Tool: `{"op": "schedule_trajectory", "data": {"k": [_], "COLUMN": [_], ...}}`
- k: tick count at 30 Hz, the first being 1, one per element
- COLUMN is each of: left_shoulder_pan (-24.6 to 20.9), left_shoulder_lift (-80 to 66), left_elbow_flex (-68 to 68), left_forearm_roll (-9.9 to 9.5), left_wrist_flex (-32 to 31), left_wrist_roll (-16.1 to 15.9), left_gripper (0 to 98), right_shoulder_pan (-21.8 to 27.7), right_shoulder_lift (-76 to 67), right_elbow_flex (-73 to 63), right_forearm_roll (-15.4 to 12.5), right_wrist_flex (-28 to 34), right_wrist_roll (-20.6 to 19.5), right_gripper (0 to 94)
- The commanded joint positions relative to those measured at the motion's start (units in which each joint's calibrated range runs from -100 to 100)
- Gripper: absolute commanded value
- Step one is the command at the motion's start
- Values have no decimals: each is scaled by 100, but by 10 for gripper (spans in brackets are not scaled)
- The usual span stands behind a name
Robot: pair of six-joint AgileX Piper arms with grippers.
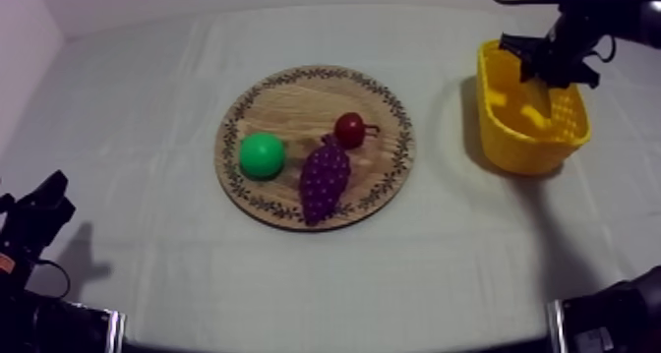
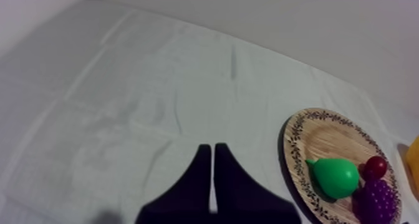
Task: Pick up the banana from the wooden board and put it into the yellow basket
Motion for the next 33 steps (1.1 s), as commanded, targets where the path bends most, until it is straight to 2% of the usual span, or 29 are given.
{"op": "schedule_trajectory", "data": {"k": [1,7,17,23,33], "left_shoulder_pan": [0,0,0,0,0], "left_shoulder_lift": [-3,-3,-3,-3,-3], "left_elbow_flex": [3,3,3,3,3], "left_forearm_roll": [-2,-2,-2,-2,-2], "left_wrist_flex": [0,0,0,0,0], "left_wrist_roll": [-1,-1,-1,-1,-1], "left_gripper": [1,1,1,1,1], "right_shoulder_pan": [-13,-58,-177,-202,-20], "right_shoulder_lift": [30,142,233,239,46], "right_elbow_flex": [49,160,341,372,205], "right_forearm_roll": [25,64,196,218,117], "right_wrist_flex": [-8,-72,-109,-118,-284], "right_wrist_roll": [-31,-99,-294,-340,-171], "right_gripper": [198,213,333,353,117]}}
